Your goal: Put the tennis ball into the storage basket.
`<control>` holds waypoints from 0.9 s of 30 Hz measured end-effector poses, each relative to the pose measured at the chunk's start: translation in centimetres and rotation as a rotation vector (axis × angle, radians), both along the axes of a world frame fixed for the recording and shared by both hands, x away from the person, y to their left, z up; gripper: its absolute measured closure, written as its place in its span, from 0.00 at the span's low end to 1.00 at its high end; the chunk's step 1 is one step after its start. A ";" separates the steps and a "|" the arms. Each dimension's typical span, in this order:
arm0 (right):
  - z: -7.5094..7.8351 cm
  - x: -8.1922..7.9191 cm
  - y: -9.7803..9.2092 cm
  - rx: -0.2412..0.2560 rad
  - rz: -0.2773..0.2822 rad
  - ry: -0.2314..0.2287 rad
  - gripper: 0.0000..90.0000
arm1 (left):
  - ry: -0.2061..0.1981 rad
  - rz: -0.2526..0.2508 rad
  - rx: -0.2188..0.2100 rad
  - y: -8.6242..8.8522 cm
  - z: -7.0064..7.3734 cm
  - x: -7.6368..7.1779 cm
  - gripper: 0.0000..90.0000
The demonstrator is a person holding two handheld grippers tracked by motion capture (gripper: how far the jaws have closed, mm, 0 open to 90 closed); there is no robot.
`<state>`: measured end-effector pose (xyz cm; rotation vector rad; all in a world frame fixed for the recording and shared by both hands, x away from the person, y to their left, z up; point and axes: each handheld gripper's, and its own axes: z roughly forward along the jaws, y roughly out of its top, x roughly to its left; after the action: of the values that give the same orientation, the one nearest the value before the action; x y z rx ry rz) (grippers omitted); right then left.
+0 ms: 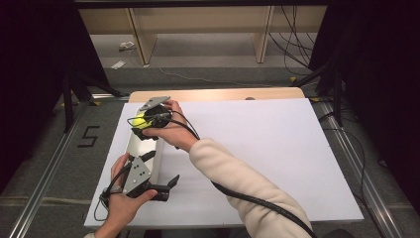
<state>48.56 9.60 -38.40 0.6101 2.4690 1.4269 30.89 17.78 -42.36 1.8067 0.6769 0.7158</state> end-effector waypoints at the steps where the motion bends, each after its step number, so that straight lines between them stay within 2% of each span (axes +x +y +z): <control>1: 0.0 0.0 0.1 0.000 0.002 -0.001 0.30 | -0.001 -0.001 0.002 0.0 0.0 0.0 0.00; 14: -1.1 0.2 0.8 -0.008 0.008 0.011 0.30 | 0.001 -0.002 0.000 0.0 0.0 -0.1 0.00; 27: -1.1 0.5 0.8 -0.014 0.004 0.003 0.29 | 0.002 -0.002 0.002 0.0 0.0 -0.1 0.00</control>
<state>49.02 10.45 -39.46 0.6058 2.4822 1.4092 30.83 17.80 -42.40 1.8097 0.6761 0.7137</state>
